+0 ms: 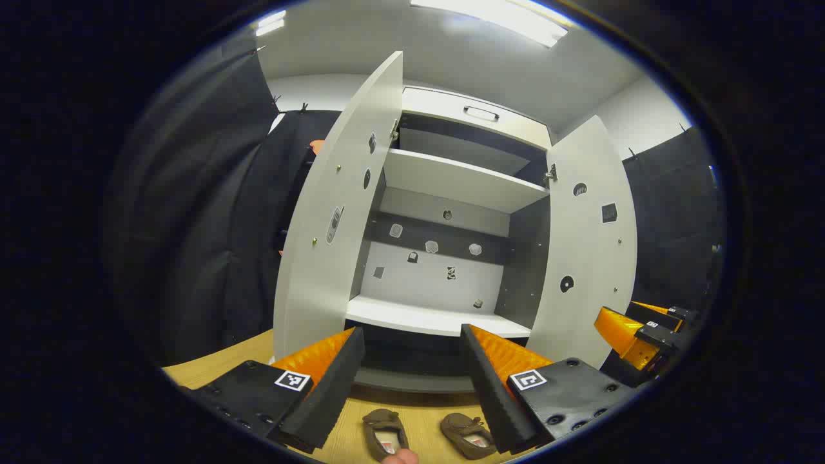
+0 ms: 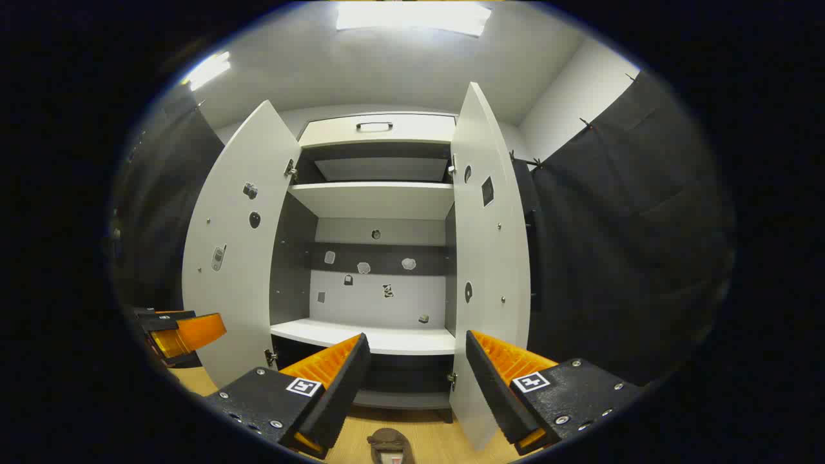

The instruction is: Grab one shoe with the right hand and put it into the shoe cabinet, grab the other shoe with the left hand and put it into the shoe cabinet; then close the right door with the right hand and the left door with the left hand.

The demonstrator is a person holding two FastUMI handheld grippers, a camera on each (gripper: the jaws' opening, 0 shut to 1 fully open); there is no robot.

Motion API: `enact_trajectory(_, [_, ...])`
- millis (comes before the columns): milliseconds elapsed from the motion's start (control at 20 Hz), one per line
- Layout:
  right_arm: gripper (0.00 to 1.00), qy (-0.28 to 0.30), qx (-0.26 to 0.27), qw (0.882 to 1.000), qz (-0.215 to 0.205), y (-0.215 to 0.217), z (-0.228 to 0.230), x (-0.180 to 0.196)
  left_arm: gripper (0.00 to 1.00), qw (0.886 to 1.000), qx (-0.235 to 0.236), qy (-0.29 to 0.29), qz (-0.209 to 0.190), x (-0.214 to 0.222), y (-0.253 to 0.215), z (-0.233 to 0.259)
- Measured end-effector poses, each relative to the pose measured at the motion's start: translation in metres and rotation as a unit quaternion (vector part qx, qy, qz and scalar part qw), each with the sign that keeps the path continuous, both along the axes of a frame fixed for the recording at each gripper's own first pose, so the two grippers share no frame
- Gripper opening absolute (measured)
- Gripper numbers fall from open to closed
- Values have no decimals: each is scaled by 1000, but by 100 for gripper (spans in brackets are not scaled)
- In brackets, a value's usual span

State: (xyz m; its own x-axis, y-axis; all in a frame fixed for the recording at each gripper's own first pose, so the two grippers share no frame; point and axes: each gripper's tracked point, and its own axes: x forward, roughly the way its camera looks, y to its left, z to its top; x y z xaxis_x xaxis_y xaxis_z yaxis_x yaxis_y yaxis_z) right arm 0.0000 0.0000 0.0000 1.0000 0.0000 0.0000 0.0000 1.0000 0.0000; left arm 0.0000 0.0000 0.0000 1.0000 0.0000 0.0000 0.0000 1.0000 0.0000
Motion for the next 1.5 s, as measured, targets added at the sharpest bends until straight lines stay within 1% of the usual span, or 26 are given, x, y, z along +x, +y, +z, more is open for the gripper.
enact_trajectory(200, [92,6,-15,1000,-2,-7,-6,-3,96,1000,30,-4,8,1,3,4])
enact_trajectory(400, [92,19,-9,1000,2,-10,-14,-5,96,999,36,-1,4,2,0,4])
enact_trajectory(500, [92,24,-12,1000,3,-10,-18,-7,96,999,37,-2,3,1,-1,4])
enact_trajectory(550, [92,26,-11,1000,5,-8,-19,-7,94,999,37,-2,4,1,-1,3])
enact_trajectory(600, [92,27,-8,1000,8,-7,-21,-8,96,999,37,0,4,-1,-3,2])
enact_trajectory(650, [92,28,-6,1000,10,-5,-21,-7,94,999,39,4,6,-2,-2,0])
enact_trajectory(700, [92,30,-4,999,12,-4,-22,-7,96,999,39,4,8,-2,-2,1])
enact_trajectory(1100, [92,28,-6,999,21,5,-22,-1,96,999,35,4,17,-2,4,1])
enact_trajectory(1350, [92,27,-19,999,33,11,-18,14,96,1000,23,0,22,0,7,3])
enact_trajectory(1500, [92,40,-31,998,27,11,-31,27,96,999,25,1,25,0,10,2])
